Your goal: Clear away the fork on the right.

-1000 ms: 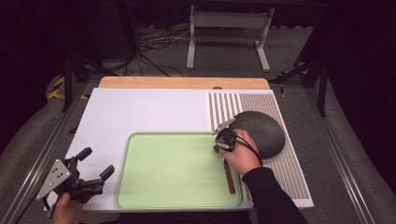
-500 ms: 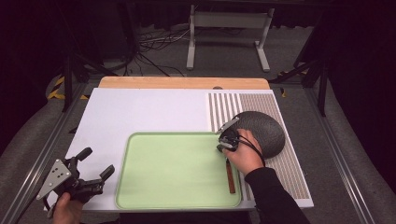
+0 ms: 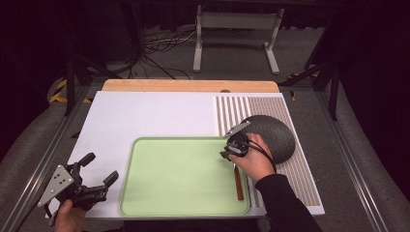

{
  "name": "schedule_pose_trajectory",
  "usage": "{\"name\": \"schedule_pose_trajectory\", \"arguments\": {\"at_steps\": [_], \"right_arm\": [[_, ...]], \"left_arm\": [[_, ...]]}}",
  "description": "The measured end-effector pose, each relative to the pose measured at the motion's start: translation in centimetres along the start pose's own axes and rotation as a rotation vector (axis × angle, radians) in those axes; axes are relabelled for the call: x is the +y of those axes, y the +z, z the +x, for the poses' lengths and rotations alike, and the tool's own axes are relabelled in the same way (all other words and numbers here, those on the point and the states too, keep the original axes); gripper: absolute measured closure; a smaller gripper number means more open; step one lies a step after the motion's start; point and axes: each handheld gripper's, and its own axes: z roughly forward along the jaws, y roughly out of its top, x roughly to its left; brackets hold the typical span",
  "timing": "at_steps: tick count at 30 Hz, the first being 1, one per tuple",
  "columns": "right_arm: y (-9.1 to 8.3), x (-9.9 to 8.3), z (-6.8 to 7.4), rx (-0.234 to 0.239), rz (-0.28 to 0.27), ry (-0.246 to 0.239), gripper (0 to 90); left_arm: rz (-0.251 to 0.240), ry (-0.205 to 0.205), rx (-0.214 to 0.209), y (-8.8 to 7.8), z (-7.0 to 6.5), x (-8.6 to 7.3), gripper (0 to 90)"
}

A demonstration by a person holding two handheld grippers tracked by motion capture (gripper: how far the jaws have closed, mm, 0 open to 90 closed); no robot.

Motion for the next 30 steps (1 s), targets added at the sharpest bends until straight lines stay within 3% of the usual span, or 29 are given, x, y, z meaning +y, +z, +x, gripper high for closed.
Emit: {"name": "schedule_pose_trajectory", "arguments": {"at_steps": [1,5,9,13,16,25,30], "right_arm": [[-0.1,0.0,0.1,0.010,-0.026,0.007,42.8],[-1.2,0.3,0.3,0.030,-0.112,-0.036,25.8],[-2.5,0.5,0.7,0.035,-0.178,-0.095,22.2],[-3.5,0.5,0.8,0.036,-0.225,-0.109,19.8],[-4.8,0.2,0.7,0.042,-0.287,-0.099,17.8],[-7.1,-1.3,0.2,0.041,-0.372,-0.094,16.2],[-8.6,-2.8,-0.4,0.028,-0.449,-0.076,15.9]], "left_arm": [[0.000,0.000,-0.001,0.0,0.0,0.0,0.0],[-0.001,0.000,0.000,0.0,0.0,0.0,0.0],[0.001,0.000,0.000,0.0,0.0,0.0,0.0],[0.001,0.000,0.000,0.0,-0.1,0.0,0.0],[0.001,0.000,0.000,0.0,0.0,0.0,0.0],[0.002,0.000,0.004,0.0,0.0,0.0,0.0],[0.002,0.000,0.008,0.0,0.0,0.0,0.0]]}}
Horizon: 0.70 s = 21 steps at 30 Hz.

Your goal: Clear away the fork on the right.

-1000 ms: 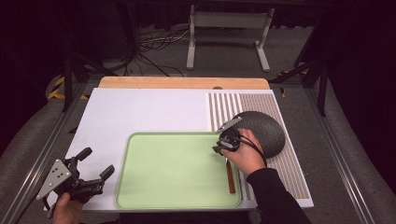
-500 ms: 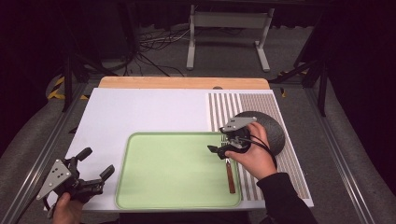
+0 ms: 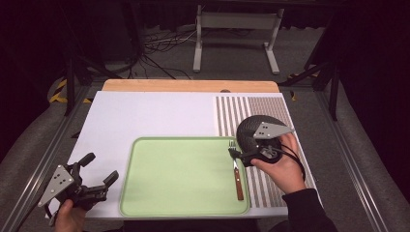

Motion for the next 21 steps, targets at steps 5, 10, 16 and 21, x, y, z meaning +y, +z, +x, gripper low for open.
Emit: {"name": "schedule_pose_trajectory", "arguments": {"at_steps": [5,10,16,21], "right_arm": [[-1.2,-0.8,-0.3,-0.001,-0.049,0.006,14.4],[-2.5,-1.9,-0.5,-0.015,-0.098,0.008,13.8],[-4.0,-3.5,-1.0,-0.031,-0.154,0.023,12.8],[-4.9,-4.7,-1.3,-0.037,-0.187,0.038,12.0]], "left_arm": [[0.002,-0.001,0.001,0.0,0.0,0.0,0.0],[0.004,0.001,0.001,0.0,0.0,0.0,0.0],[0.005,0.002,0.000,0.1,0.0,-0.1,0.0],[0.007,0.001,0.000,0.2,-0.1,-0.1,0.0]]}}
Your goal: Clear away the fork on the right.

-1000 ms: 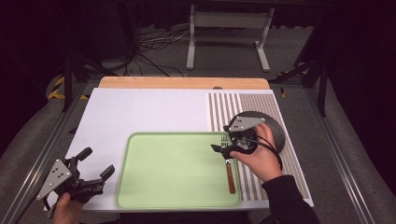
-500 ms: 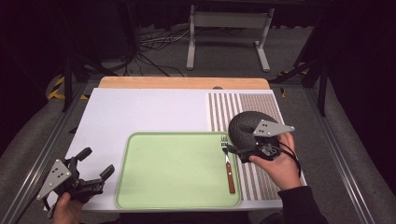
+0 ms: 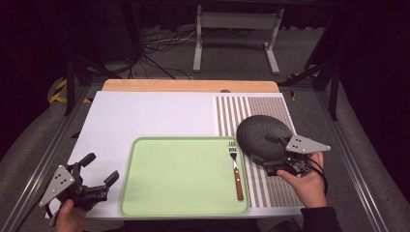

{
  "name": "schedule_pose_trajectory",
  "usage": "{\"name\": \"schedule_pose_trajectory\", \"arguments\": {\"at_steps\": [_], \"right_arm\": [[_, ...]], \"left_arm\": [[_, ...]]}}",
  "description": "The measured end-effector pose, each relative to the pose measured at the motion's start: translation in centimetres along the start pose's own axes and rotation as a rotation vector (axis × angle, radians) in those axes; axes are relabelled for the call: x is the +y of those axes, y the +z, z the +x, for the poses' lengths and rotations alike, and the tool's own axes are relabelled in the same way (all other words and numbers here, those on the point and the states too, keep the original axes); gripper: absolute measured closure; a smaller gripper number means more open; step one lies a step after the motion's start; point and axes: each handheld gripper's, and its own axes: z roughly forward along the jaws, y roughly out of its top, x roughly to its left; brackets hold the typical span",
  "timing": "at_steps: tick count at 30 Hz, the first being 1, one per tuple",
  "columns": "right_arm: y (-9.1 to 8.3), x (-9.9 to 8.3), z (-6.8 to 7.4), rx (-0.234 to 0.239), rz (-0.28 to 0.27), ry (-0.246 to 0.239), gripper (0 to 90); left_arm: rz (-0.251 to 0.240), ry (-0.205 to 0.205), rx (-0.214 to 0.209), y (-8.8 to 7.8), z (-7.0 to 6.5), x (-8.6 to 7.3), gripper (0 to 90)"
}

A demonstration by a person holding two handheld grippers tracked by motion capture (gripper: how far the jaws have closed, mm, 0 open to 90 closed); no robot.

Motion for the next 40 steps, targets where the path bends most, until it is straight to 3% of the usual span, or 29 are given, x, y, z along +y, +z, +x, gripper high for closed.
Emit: {"name": "schedule_pose_trajectory", "arguments": {"at_steps": [5,23,29,40], "right_arm": [[-0.9,-1.2,-0.5,-0.011,-0.045,0.038,11.6],[-2.2,-5.5,-1.6,-0.030,-0.024,0.073,11.7],[-1.7,-7.0,-1.4,-0.038,0.054,0.078,12.0],[-1.5,-7.4,-1.6,-0.023,0.054,0.110,11.7]], "left_arm": [[0.004,-0.002,-0.001,0.0,0.0,0.0,0.0],[0.001,-0.012,-0.003,0.1,0.0,-0.1,0.0],[-0.002,-0.011,-0.005,0.0,0.0,0.0,0.1],[0.000,-0.009,-0.009,0.0,0.0,0.0,0.0]]}}
